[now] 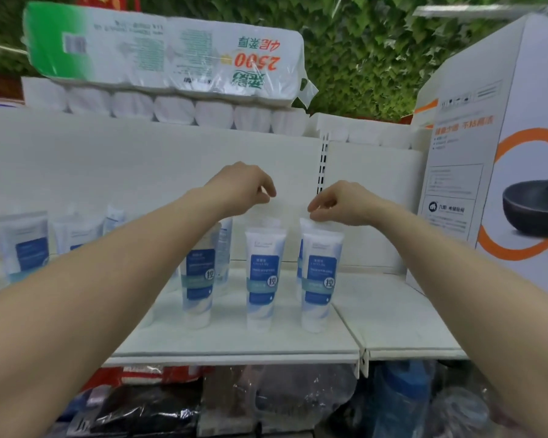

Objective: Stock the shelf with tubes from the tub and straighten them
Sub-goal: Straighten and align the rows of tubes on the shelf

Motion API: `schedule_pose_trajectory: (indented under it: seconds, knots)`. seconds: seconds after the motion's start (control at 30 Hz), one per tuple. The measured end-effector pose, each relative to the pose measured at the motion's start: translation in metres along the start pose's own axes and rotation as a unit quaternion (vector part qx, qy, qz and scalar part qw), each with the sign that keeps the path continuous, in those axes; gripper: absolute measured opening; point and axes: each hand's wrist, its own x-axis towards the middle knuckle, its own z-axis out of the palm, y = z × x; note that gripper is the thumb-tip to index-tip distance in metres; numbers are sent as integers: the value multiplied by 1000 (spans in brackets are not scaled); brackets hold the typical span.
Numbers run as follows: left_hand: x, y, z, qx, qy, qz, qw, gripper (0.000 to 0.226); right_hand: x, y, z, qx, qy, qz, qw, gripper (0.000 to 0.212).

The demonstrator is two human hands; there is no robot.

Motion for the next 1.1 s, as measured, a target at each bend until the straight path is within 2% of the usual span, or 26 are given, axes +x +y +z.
schedule_pose_trajectory:
  seconds: [0.1,0.2,0.27,0.4,0.6,0.9,1.1]
  knots:
    - [11,-5,10,11,-57,4,998,25,9,2,4,-16,-22,5,1000,25]
    - [16,-11,22,24,-101,29,994,36,13,3,9,-20,-34,8,999,24]
    - [19,-13,28,23,-115,41,992,31,15,3,12,-16,-35,9,999,24]
    - [27,-16,36,34,-100,57,993,22,18,1,15,-8,-38,6,999,20]
    - [30,-18,42,30,-67,67,995,21,22,-6,17,-2,-47,1,999,10]
    - [25,-18,39,17,-57,80,995,18,19,-9,16,-7,-45,-1,999,14]
    - [21,-19,38,2,-72,55,996,20,20,-7,17,-14,-52,3,999,15]
